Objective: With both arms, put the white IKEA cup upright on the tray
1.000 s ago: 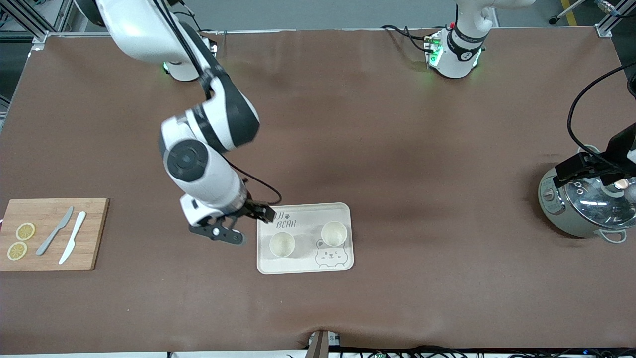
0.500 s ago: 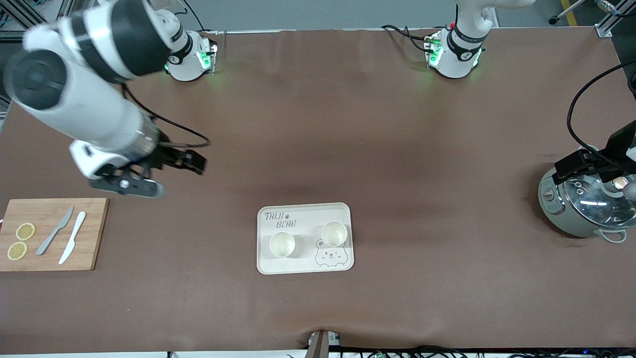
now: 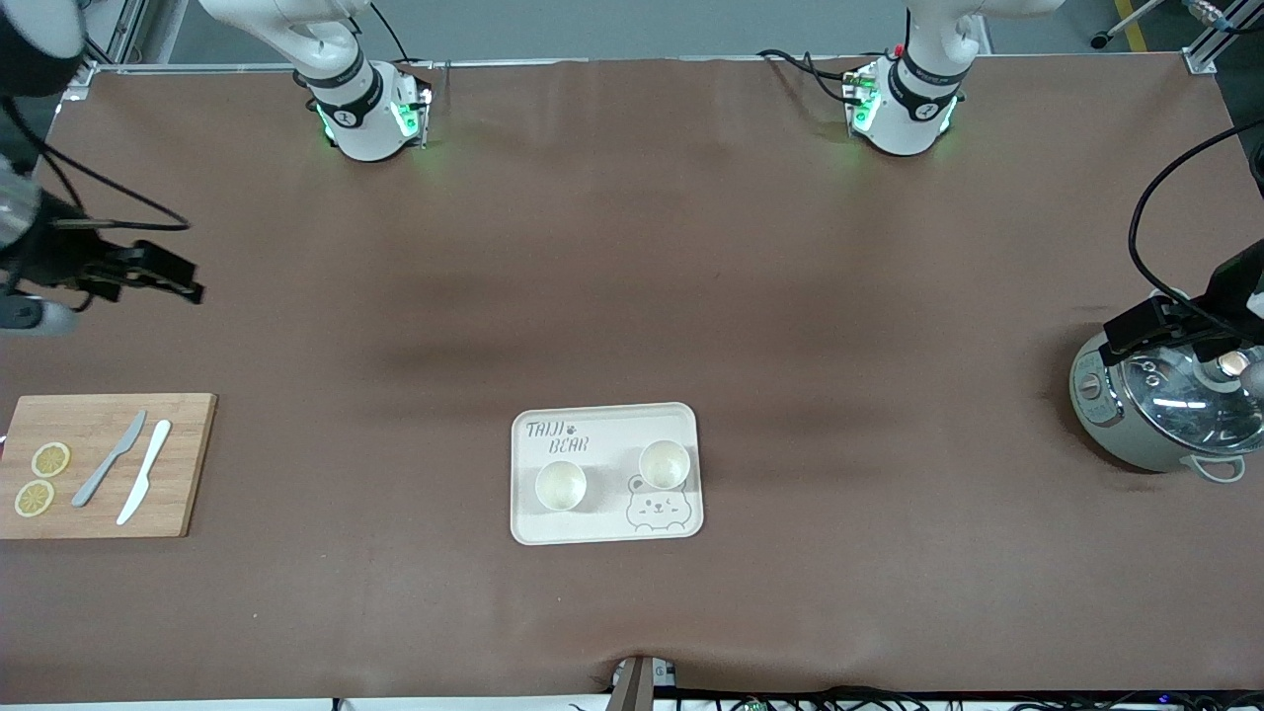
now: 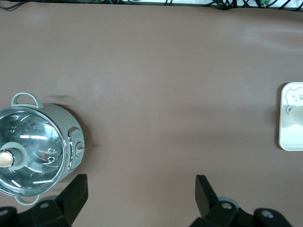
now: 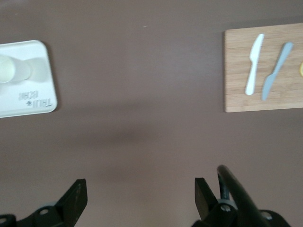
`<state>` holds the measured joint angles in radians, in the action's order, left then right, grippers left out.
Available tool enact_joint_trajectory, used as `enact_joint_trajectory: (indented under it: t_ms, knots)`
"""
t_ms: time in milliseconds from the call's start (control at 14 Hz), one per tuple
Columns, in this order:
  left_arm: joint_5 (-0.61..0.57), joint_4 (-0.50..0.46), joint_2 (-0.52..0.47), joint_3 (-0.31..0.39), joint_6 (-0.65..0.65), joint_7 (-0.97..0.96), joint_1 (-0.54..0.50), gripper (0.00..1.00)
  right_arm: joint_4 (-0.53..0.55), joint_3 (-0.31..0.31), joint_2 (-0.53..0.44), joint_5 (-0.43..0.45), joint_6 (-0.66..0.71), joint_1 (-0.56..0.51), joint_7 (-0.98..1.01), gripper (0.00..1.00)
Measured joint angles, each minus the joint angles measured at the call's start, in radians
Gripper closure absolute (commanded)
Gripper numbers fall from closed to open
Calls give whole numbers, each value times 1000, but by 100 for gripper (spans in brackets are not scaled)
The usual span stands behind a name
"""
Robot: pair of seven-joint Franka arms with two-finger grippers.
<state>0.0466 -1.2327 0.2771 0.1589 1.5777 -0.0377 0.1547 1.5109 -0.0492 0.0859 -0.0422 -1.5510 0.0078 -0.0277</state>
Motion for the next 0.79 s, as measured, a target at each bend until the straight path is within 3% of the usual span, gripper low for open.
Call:
enact_joint_trajectory:
  t_ms: [214, 786]
  knots:
    - [0, 0, 0, 0, 0, 0, 0, 0, 13, 0, 5, 0, -23, -53, 42, 0]
    - [0, 0, 0, 0, 0, 0, 0, 0, 20, 12, 9, 0, -28, -53, 42, 0]
